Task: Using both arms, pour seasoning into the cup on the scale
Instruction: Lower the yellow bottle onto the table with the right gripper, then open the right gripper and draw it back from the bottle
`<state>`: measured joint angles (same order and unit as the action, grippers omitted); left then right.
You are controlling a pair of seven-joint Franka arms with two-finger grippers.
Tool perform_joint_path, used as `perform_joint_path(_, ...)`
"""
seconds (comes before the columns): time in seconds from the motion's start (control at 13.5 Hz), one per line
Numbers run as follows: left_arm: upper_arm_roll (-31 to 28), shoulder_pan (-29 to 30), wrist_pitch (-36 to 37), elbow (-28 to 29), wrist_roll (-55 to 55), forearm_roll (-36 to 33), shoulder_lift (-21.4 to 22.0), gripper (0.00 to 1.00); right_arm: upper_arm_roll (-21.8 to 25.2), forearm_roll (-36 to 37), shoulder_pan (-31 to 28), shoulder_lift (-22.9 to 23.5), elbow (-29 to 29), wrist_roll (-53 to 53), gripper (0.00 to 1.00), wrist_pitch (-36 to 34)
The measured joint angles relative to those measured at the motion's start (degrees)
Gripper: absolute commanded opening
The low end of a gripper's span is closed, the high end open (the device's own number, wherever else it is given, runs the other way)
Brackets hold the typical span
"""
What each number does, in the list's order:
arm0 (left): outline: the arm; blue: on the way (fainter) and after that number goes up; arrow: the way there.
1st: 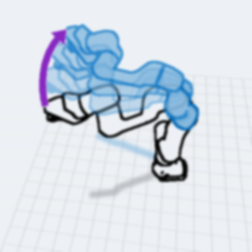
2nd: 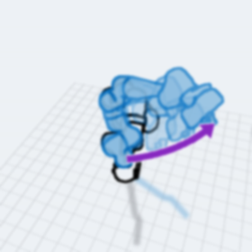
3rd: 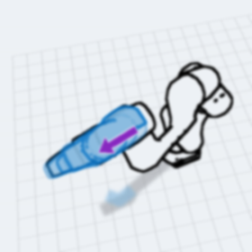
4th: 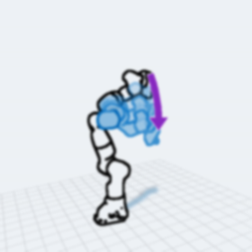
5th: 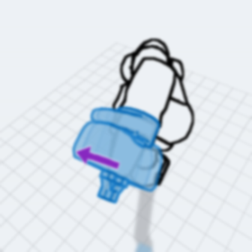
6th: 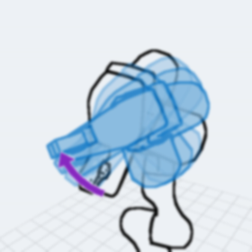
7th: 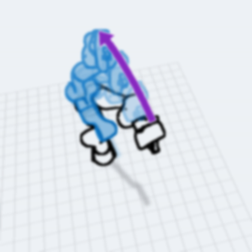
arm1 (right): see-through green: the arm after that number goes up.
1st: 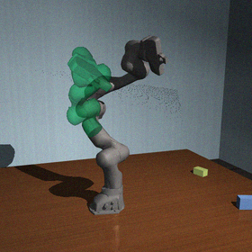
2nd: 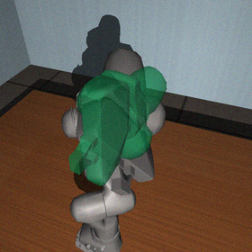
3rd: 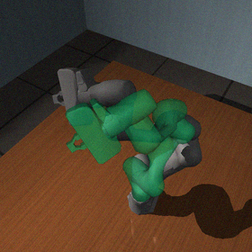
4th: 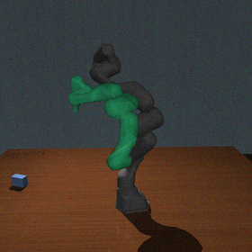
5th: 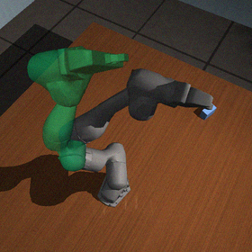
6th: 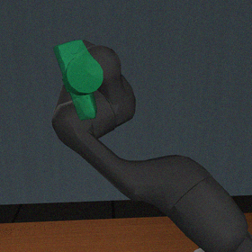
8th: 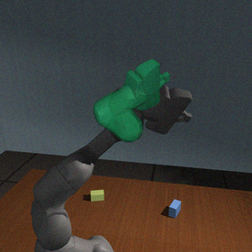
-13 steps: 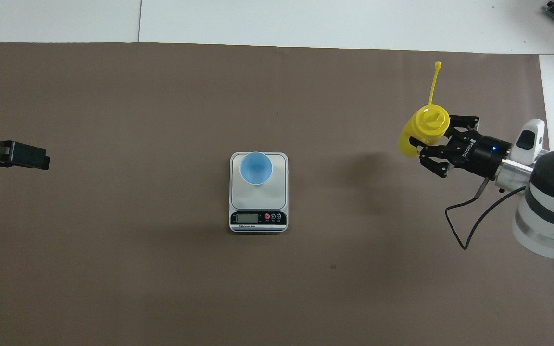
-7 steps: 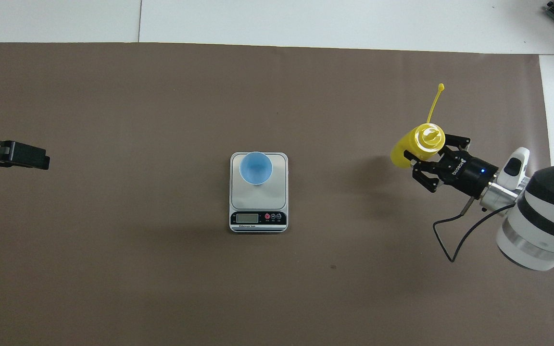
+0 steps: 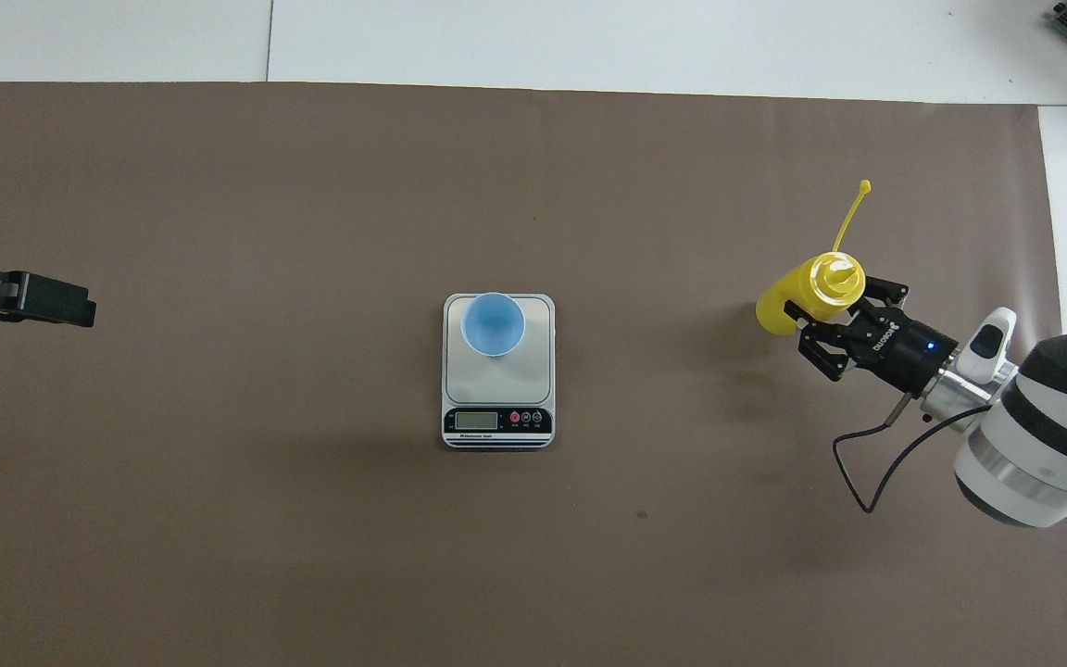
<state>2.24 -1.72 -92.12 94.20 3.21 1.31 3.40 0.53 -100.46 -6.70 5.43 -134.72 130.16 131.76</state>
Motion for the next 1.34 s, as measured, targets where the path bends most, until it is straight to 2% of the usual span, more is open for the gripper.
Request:
perform_joint_path(0.15,0.00,0.00,0.00,0.00,0.00,0.00,0.00,1.00,-0.01,-3.57,-0.06,1.03,-0.97,2.57,0.00,-0.07)
perform_joint_path(0.3,0.00,0.00,0.00,0.00,0.00,0.00,0.00,1.00,-0.01,-3.99,-0.12,1.43,-1.35,2.93,0.08,0.00)
perform_joint_path(0.37,0.00,0.00,0.00,0.00,0.00,0.00,0.00,1.00,-0.01,-3.99,-0.19,1.43,-1.63,2.99,0.31,0.07)
perform_joint_path(0.45,0.00,0.00,0.00,0.00,0.00,0.00,0.00,1.00,-0.01,-4.00,-0.26,1.43,-1.84,3.02,0.99,0.12)
perform_joint_path(1.34,0.00,0.00,0.00,0.00,0.00,0.00,0.00,1.00,0.00,-4.30,-0.31,-0.15,-1.79,3.22,1.00,2.60)
